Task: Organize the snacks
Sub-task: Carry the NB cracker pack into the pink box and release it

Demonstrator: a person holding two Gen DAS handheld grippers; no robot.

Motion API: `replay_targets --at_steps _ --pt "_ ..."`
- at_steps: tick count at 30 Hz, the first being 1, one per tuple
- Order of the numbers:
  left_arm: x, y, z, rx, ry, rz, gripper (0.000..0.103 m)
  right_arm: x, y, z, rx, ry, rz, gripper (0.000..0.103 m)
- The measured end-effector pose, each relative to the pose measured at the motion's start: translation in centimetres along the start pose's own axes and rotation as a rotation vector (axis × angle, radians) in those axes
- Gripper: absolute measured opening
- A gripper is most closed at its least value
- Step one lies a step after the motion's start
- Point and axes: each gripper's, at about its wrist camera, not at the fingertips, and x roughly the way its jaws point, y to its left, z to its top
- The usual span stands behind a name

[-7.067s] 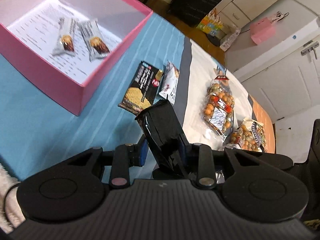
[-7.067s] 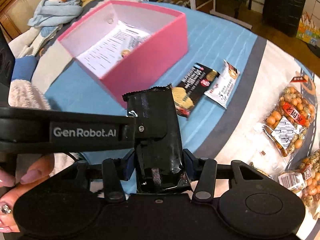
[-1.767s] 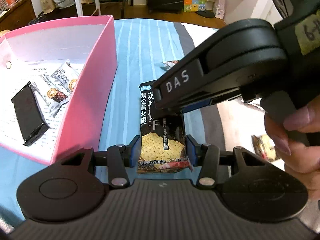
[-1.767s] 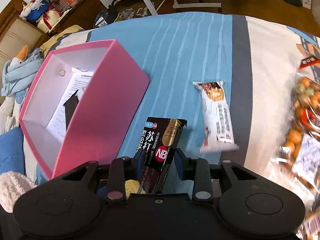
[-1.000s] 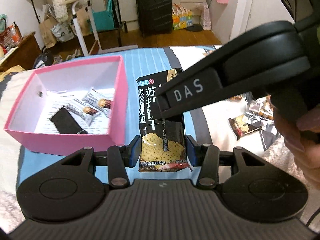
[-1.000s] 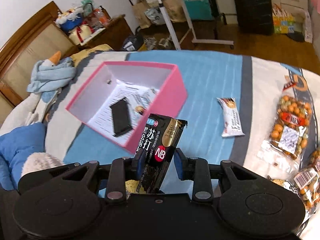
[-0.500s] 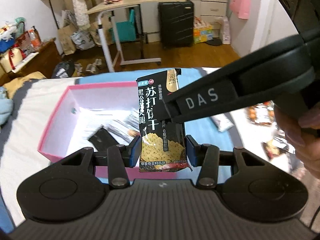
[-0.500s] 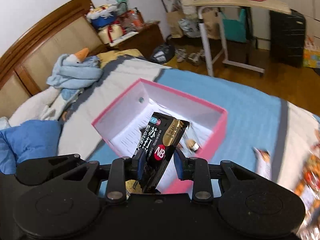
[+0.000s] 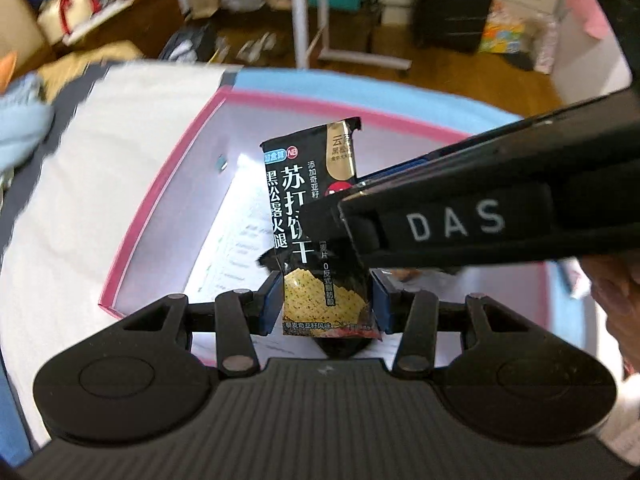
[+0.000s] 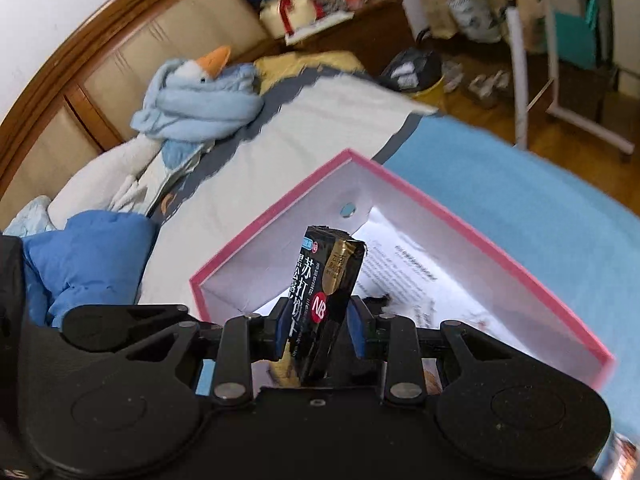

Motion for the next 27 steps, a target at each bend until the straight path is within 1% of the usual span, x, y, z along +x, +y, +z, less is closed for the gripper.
replay_targets --at_steps 4,7,8,10,11,12,14,15,16,18,19,22,27 --pt "2.8 1.0 -0.1 -0.016 0.042 0.053 0.045 3.2 -0.5 0.6 0.015 0.05 0.021 0.036" --pt "4.1 1.1 -0.1 0.016 0.033 0.122 0.045 4.9 -0.8 0.7 0.051 0.066 0.045 0.035" --pt "4.3 1.3 -0.1 0.017 0.036 0.128 0.045 5.3 -0.9 0.6 0.063 0.067 0.044 0.035" --pt "4.7 1.8 -0.1 -0.012 0.044 0.11 0.047 5.9 -0.8 0.3 0.073 0.077 0.025 0.037" --pt "4.8 2.1 -0.1 -0.032 0.045 0.102 0.046 6.0 -0.8 0.0 0.076 0.079 0.011 0.037" --pt "4.8 2.4 -0.2 -0.043 0.043 0.108 0.047 6.0 -0.8 -0.1 0.083 0.076 0.0 0.037" --pt "4.4 2.5 -0.2 -0.047 0.03 0.142 0.051 5.6 -0.9 -0.4 0.095 0.071 -0.02 0.038" --pt "4.2 2.6 -0.2 -0.047 0.022 0.144 0.053 5.1 -1.0 -0.5 0.095 0.062 -0.031 0.038" --pt "3.8 2.9 -0.4 -0.058 0.017 0.125 0.055 4.4 -0.9 -0.7 0.094 0.05 -0.042 0.039" --pt "3.1 3.5 -0.7 -0.092 0.012 0.077 0.055 2.7 -0.8 -1.1 0.087 0.037 -0.052 0.04" --pt "2.6 3.5 -0.9 -0.094 0.003 0.069 0.055 1.8 -0.6 -1.3 0.077 0.03 -0.06 0.041" --pt "1.4 3.5 -1.0 -0.071 -0.043 0.073 0.055 -1.8 0.0 -2.3 0.042 0.006 -0.104 0.042" --pt "-2.1 1.8 -1.5 -0.034 -0.119 0.019 0.055 -9.4 0.3 -5.3 0.004 -0.032 -0.202 0.044"
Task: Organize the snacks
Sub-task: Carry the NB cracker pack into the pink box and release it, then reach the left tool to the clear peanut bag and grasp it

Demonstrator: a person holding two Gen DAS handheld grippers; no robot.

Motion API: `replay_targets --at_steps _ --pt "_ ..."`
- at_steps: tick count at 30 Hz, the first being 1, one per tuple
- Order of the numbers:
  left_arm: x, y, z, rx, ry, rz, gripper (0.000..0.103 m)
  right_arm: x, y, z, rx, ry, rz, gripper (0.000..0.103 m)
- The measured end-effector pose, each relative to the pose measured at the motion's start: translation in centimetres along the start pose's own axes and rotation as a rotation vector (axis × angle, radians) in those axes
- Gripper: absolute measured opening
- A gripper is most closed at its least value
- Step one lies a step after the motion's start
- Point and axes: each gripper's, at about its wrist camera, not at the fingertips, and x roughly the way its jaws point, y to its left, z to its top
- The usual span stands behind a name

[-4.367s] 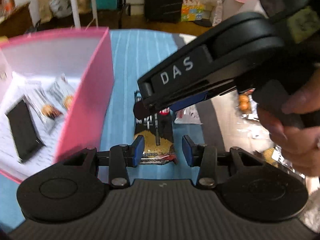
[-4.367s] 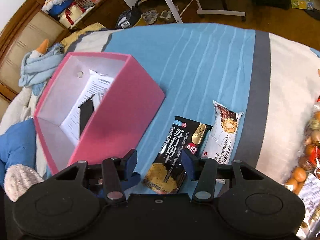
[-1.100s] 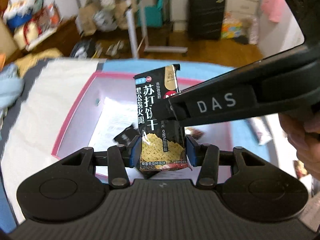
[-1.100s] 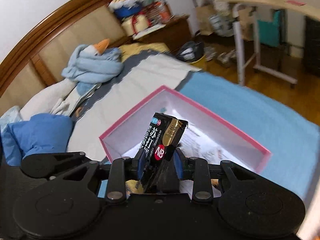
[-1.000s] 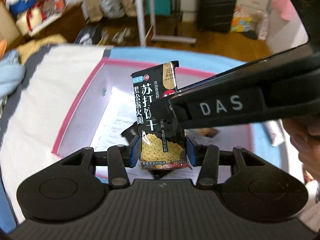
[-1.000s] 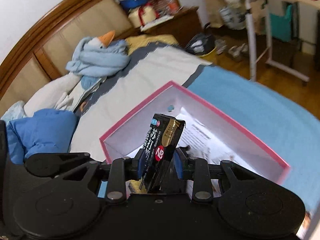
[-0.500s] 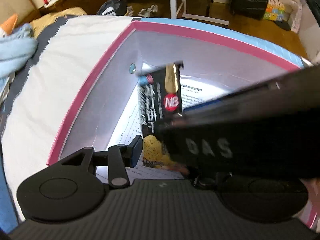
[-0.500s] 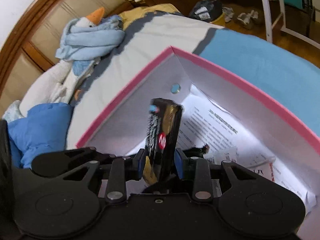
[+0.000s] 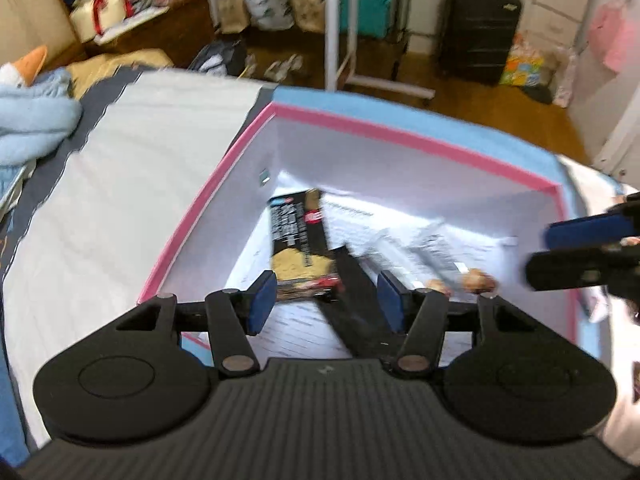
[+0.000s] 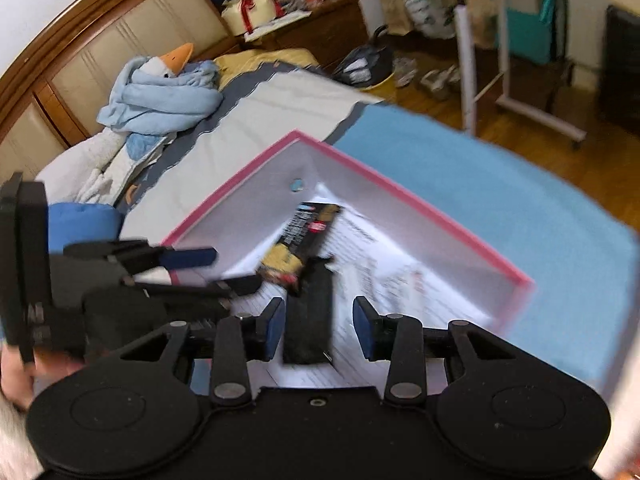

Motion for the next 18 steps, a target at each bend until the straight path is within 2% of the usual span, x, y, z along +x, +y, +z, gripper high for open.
replay_targets --at_steps 4,9,13,18 --pt "-2.9 -2.2 -0.3 0.049 -0.046 -0.058 0.055 -6.4 -1.1 -3.4 -0.018 -0.036 -0.081 0.048" --pt "-5.2 -5.5 -0.6 0.106 -0.051 -0.16 0.055 -12.0 -3.1 -8.0 0.01 -0.04 -0.165 0.052" --pt "-6.6 -8.5 -1.5 0.166 -0.052 -0.211 0.057 -14.5 -5.4 -11.6 0.074 -0.034 -0.216 0.059" --pt "-6.8 -12.7 -2.9 0.253 -0.03 -0.253 0.059 -16.0 -9.2 -16.2 0.18 -0.008 -0.252 0.06"
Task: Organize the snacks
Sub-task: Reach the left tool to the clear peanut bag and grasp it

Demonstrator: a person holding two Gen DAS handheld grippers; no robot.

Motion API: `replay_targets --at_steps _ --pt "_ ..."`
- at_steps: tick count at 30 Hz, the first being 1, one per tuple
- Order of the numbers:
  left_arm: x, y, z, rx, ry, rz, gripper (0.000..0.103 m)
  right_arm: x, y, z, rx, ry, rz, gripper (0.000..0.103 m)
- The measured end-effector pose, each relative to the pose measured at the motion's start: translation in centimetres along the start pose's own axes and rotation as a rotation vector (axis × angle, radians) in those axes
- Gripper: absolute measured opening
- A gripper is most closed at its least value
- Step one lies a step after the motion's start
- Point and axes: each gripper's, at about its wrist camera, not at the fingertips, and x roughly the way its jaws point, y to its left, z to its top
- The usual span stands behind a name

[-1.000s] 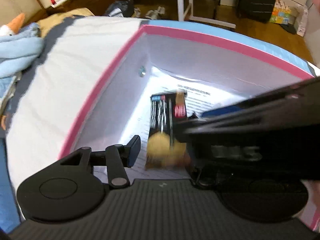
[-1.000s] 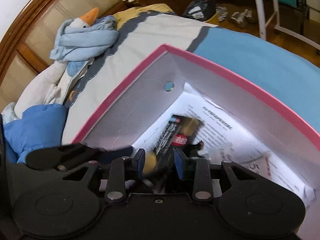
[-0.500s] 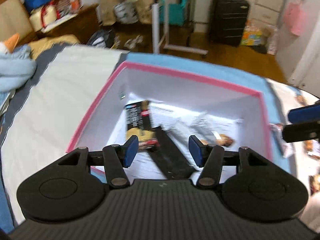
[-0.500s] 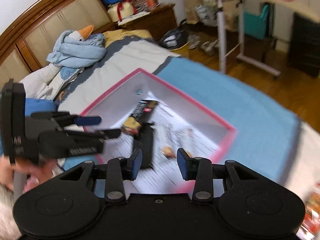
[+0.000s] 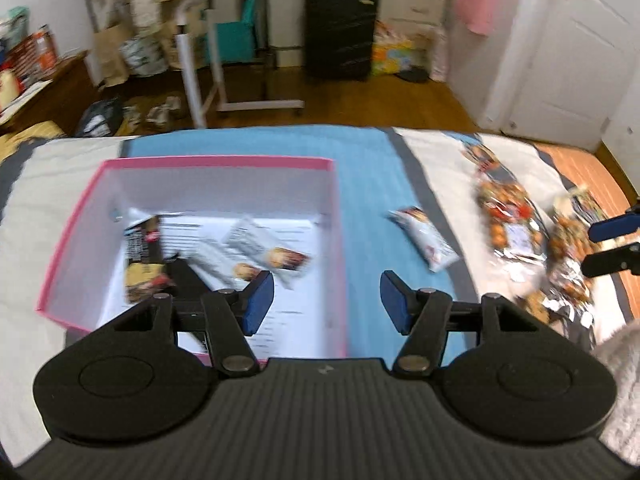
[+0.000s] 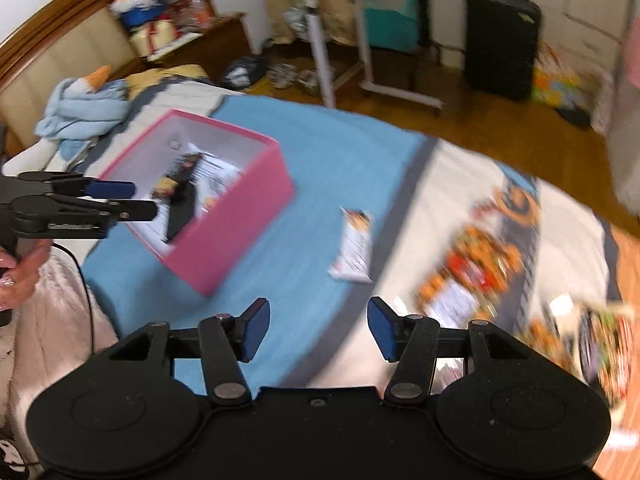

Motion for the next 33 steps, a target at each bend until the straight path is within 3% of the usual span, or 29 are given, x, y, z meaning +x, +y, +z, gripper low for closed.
replay_targets --at_steps 7,12,18,21,26,29,33 --pt "3.2 -5.4 0.1 0.061 0.044 -0.068 0.062 1.5 -3.9 -3.2 0.054 0.043 -0.002 0.06" --pt "5.9 -8.0 0.2 0.07 0.061 -0.08 0.065 3.1 -5.3 -3.5 0.065 0.048 0.02 0.061" --pt "9.3 -9.4 1.3 0.031 0.059 -0.046 0.067 5.5 -5.8 -2.4 -0.016 0.003 -0.108 0.07" --pt "10.4 -10.5 2.5 0.058 0.019 -0.076 0.067 7.3 -6.8 -2.0 -0.044 -0.029 -0.124 0.077" --pt "14.1 -12.4 4.7 0.031 0.026 -0.173 0.066 10.6 -8.1 -1.9 -0.038 0.001 -0.164 0.089" --pt "17.3 -13.8 5.4 0.001 0.059 -0.253 0.065 12.4 -8.8 -1.6 -0.021 0.011 -0.169 0.097" --pt "22.0 -15.6 5.7 -0.041 0.154 -0.33 0.06 15.0 -10.2 -1.2 0.011 0.056 -0.182 0.098"
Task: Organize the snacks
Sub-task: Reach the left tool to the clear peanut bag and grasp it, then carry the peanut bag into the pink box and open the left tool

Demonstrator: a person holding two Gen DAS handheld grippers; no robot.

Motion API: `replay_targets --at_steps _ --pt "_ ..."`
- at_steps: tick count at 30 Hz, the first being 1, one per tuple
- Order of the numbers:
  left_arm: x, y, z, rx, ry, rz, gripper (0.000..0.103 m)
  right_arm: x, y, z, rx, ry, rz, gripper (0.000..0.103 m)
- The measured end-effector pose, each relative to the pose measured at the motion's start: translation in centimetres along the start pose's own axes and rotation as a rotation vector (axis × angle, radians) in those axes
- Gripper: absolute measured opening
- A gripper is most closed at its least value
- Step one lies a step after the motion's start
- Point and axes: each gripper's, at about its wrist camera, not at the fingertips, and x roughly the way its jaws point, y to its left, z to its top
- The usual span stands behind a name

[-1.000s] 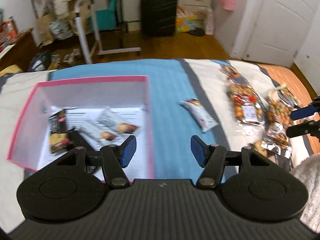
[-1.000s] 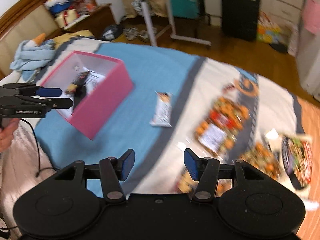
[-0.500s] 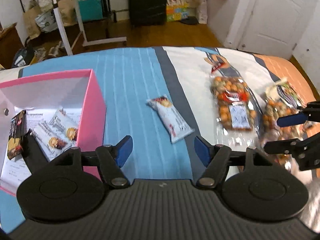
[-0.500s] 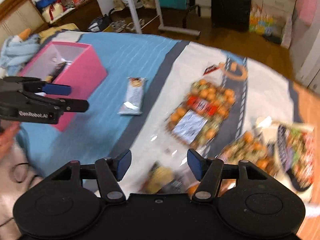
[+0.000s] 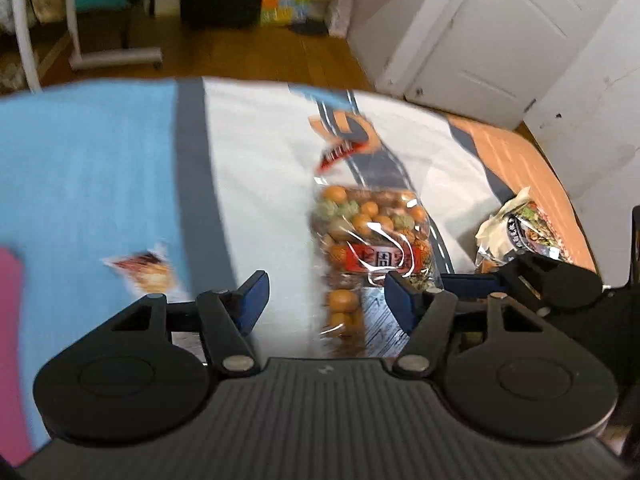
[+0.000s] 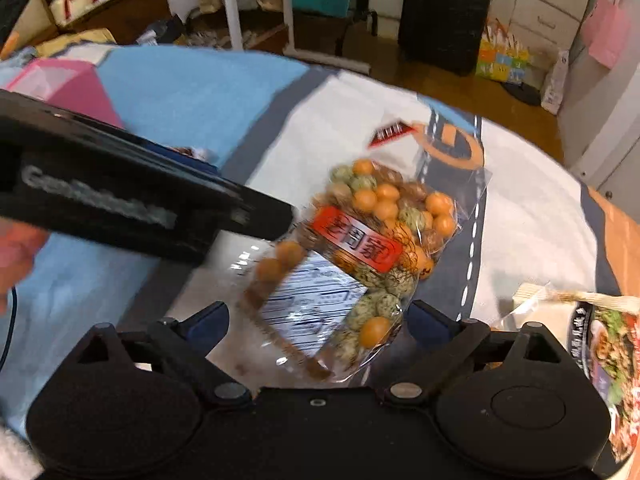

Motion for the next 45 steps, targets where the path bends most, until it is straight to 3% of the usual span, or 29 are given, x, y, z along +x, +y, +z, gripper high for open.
replay_targets --at_steps 2,7,10,11,13,19,24,26,31,45 --pt "1.9 0.0 0.0 -0.018 0.049 0.027 0.042 0.8 -0.7 0.0 0.053 0.006 0.035 0.103" --pt "2.6 0.8 -0.3 -0.046 0.047 -0.026 0.041 1.2 -0.6 -0.2 0.055 -0.035 0.024 0.103" --pt "3.2 2.2 -0.2 -0.112 0.077 -0.126 0.041 1.4 -0.5 -0.2 0.054 -0.046 0.018 0.103" --pt "3.6 2.7 -0.1 -0.162 0.102 -0.181 0.043 1.4 -0.4 -0.2 0.053 -0.045 0.013 0.103" --pt "3.8 3.0 -0.2 -0.188 0.103 -0.197 0.045 1.5 -0.1 -0.3 0.049 -0.044 0.003 0.103" --pt "3.9 0.3 -0.6 -0.074 0.083 -0.17 0.066 1.6 0.3 -0.4 0.047 -0.061 -0.021 0.103" --pt "3.7 0.1 -0.2 -0.112 0.107 -0.179 0.066 1.0 0.1 -0.8 0.069 -0.098 -0.012 0.102" --pt "3.4 0.1 -0.3 -0.107 0.117 -0.174 0.066 0.4 -0.1 -0.9 0.077 -0.113 0.014 0.093" --pt "2.2 0.1 -1.0 -0.119 0.147 -0.172 0.066 -0.8 -0.7 -0.7 0.124 -0.092 0.084 0.082" --pt "-5.4 -0.5 -1.8 -0.184 0.143 -0.203 0.065 -7.4 2.7 -0.1 0.094 -0.111 0.11 0.081"
